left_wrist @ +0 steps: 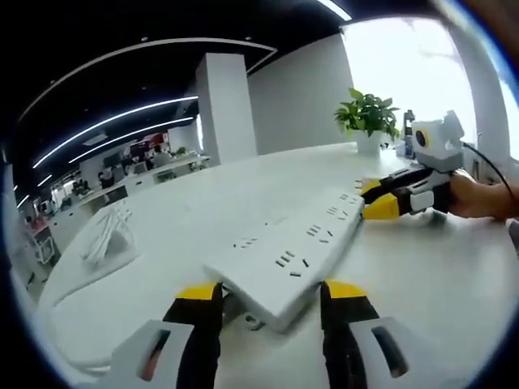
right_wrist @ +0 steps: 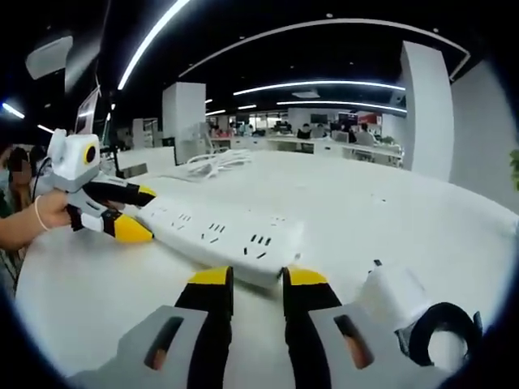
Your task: Straighten the power strip on the desk, plug the charger into it
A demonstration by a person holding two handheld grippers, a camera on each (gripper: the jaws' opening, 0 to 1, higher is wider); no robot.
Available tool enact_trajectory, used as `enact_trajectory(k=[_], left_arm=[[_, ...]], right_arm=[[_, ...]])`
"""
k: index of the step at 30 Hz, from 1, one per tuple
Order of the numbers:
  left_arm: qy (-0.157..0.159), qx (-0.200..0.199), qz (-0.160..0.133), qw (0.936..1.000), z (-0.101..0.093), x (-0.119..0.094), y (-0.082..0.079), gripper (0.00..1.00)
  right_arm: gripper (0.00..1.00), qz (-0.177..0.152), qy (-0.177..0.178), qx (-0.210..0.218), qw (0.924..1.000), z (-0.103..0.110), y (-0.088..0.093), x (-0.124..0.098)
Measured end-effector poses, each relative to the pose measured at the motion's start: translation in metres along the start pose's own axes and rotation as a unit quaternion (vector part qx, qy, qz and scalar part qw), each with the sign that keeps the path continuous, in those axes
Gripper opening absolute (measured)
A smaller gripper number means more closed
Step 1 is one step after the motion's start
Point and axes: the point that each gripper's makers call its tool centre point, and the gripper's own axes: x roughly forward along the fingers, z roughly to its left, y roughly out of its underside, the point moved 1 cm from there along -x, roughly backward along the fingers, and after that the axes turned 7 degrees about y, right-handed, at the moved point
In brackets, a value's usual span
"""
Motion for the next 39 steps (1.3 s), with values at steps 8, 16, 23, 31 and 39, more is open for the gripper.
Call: enact_trajectory(k=[8,16,23,31,39], left_arm=[[0.008,0.003,0.003,1.0000,-0.001,0.002,-0.001,0.48],[0.019,0.007,0.008,0.9998,0.001,0.004,-0.002,0.48],[0.025,0.009,0.007,0.9996,0.001,0.006,-0.003,0.48],[0.032,0.011,0.007,0.9994,0.003,0.008,-0.004,0.48],[0.037,0.012,0.006,0.9992,0.003,0.011,-0.005,0.48]], right_arm=[[0.22,-0.001,0.007,0.004,1.0000,-0.001,0.001,-0.003],[0.21,0.001,0.013,0.001,0.9999,-0.001,0.002,-0.005],[0.21,0.002,0.015,0.007,0.9999,-0.003,0.002,-0.006],[0.20,0.003,0.017,0.012,0.9998,-0.004,0.003,-0.006],[0.20,0.005,0.020,0.020,0.9996,-0.005,0.003,-0.007]])
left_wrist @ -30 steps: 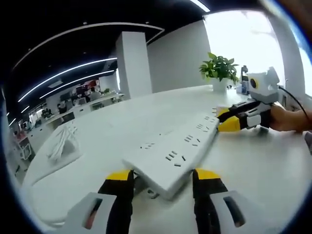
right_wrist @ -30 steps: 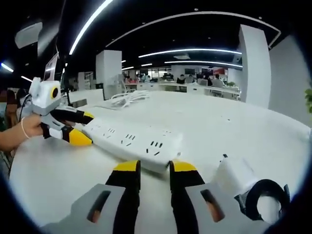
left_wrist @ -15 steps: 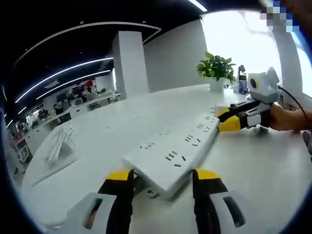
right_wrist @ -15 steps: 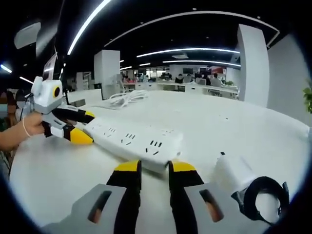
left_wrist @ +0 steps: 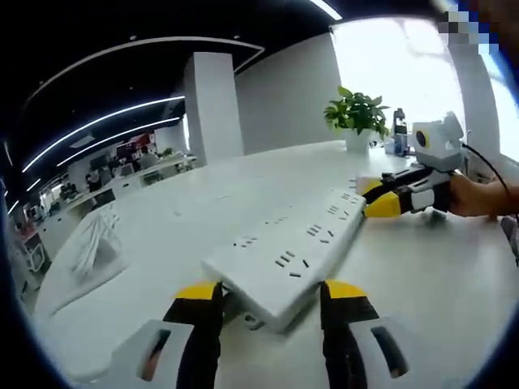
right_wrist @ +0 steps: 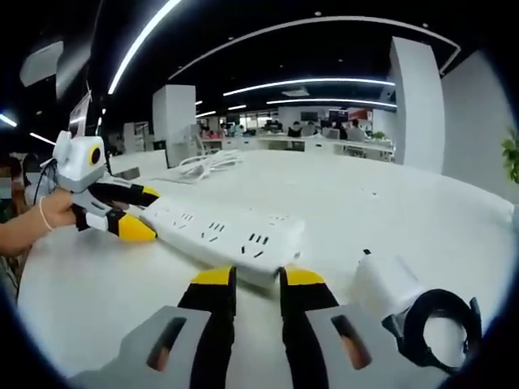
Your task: Straighten the power strip on the desk, plug the charger into it
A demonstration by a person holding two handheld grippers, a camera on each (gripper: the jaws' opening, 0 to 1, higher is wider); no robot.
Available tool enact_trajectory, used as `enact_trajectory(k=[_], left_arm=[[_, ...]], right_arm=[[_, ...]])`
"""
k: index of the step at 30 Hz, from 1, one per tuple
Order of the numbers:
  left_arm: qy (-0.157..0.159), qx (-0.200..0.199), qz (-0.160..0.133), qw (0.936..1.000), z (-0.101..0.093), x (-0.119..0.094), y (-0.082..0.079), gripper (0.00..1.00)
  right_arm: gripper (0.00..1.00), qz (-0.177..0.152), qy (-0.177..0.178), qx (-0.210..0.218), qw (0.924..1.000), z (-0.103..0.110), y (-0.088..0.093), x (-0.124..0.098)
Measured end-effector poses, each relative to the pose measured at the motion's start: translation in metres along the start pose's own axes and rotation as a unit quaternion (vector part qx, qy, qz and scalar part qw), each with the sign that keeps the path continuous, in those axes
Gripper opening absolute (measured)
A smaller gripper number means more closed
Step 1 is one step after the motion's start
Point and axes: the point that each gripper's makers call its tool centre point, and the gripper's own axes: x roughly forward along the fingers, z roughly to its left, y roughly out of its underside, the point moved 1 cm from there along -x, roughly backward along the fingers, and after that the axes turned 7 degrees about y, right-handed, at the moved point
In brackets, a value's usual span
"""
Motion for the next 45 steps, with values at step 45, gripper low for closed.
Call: enact_trajectory(k=[45], left_arm=[[0.026,0.012,0.007,0.9996,0.000,0.015,-0.007,0.49]], right_arm=[[0.17,0.007,0.016,0.007,0.9998,-0.011,0.003,-0.005]])
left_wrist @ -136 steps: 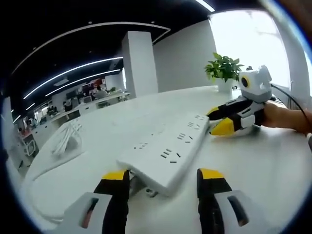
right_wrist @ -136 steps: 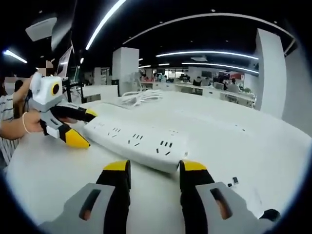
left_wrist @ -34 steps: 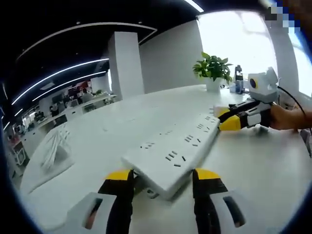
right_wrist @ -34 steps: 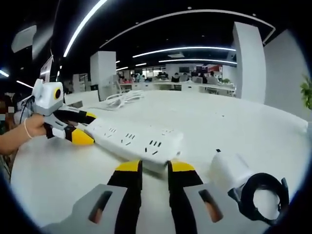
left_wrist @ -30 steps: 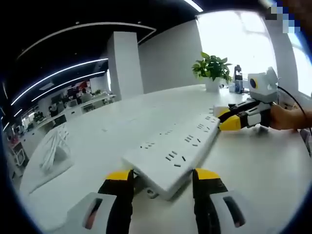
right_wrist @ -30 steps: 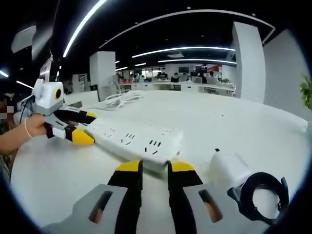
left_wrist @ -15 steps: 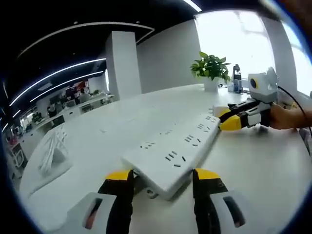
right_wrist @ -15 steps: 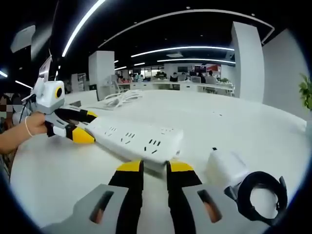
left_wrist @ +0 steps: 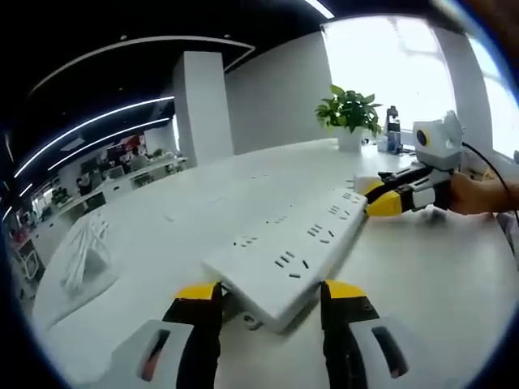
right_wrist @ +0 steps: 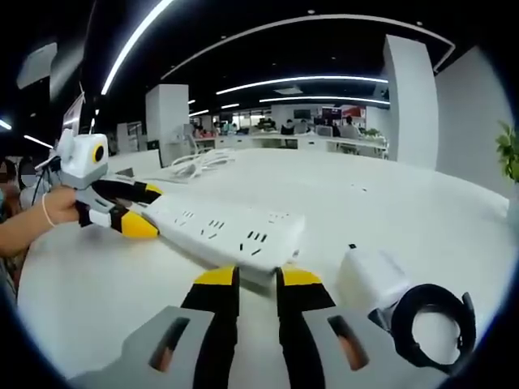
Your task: Straighten the power strip on the desk, plug the charger into it
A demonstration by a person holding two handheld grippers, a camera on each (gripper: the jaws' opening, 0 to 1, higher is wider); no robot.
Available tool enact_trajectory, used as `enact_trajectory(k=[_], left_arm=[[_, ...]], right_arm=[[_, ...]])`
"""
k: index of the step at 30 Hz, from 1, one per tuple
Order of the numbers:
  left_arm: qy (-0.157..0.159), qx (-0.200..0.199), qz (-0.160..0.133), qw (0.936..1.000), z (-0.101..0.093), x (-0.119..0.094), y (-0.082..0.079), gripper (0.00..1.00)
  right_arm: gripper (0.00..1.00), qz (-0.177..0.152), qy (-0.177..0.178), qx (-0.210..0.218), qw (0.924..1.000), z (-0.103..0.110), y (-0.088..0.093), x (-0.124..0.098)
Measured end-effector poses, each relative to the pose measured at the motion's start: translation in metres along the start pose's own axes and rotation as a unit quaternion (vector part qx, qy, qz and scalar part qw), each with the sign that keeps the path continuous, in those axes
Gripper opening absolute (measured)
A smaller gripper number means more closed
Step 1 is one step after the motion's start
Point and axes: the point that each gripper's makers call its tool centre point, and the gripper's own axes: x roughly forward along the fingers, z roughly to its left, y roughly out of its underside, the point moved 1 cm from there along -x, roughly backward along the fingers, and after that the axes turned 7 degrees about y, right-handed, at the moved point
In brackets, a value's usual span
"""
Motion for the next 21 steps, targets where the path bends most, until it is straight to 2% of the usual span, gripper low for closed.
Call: enact_trajectory(k=[17,21], left_arm=[[-0.001,-0.001,-0.001,1.0000,0.0017,0.0020,-0.0009,0.50],[-0.007,-0.012,-0.006,0.9999,0.0001,0.0036,-0.0028,0.53]], right_arm=[[0.16,0.002,-0.002,0.007,1.0000,-0.0026,0.0001,0.0013],[0.16,-0.001,-0.006,0.005,1.0000,-0.0027,0.0000,0.0008]])
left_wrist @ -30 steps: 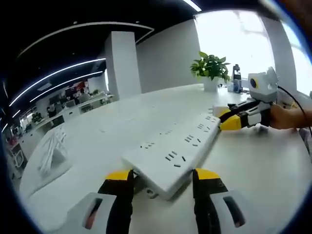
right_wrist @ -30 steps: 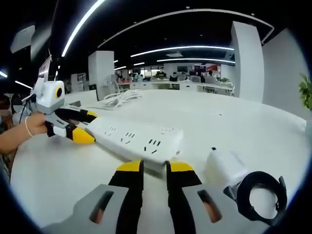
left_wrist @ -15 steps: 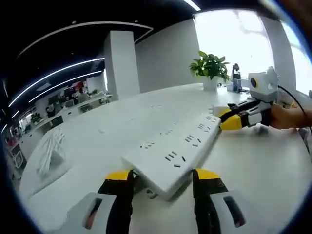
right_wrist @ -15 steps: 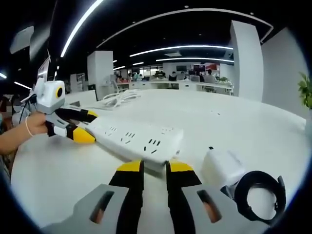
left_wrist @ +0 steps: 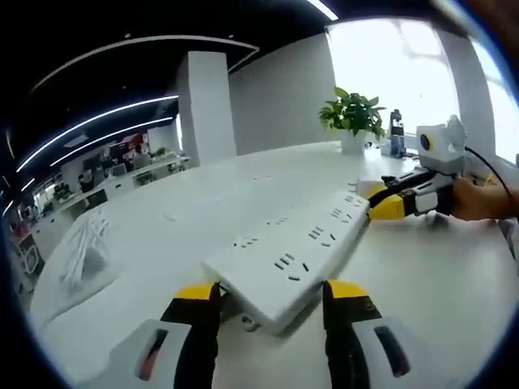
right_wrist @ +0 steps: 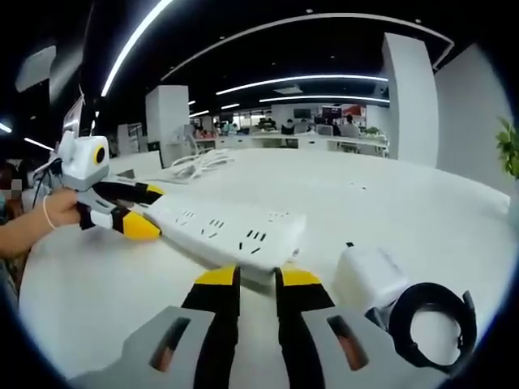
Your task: Straighten the power strip on the desk, plug the charger into it
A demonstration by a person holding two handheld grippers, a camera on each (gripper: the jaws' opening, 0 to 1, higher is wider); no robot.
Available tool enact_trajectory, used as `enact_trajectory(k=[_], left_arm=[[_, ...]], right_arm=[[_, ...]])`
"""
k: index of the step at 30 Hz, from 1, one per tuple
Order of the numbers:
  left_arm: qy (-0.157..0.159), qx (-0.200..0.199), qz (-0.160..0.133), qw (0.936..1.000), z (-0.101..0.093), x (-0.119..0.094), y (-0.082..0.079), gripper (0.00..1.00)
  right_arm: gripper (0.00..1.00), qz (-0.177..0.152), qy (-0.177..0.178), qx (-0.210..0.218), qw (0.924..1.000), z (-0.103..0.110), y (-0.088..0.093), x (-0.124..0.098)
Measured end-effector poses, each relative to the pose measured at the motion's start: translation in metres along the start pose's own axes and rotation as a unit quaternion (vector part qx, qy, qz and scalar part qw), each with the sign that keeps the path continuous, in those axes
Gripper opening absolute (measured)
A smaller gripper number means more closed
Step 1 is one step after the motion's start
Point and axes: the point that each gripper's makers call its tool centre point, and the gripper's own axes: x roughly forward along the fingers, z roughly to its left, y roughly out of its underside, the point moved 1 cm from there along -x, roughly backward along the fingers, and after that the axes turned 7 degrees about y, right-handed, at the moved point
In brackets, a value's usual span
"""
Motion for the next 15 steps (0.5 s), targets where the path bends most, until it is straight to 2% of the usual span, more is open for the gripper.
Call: enact_trajectory(k=[5,15], left_arm=[[-0.014,0.016,0.006,0.9998,-0.0017,-0.0013,-0.0012,0.61],[-0.018,0.011,0.005,0.9998,-0.0036,-0.0047,-0.0023,0.63]], right_arm=[[0.18,-0.003,-0.003,-0.005,1.0000,0.0020,-0.0007,-0.0016],[0.21,-0.019,-0.003,-0.005,0.9998,0.0046,-0.0080,-0.0097]])
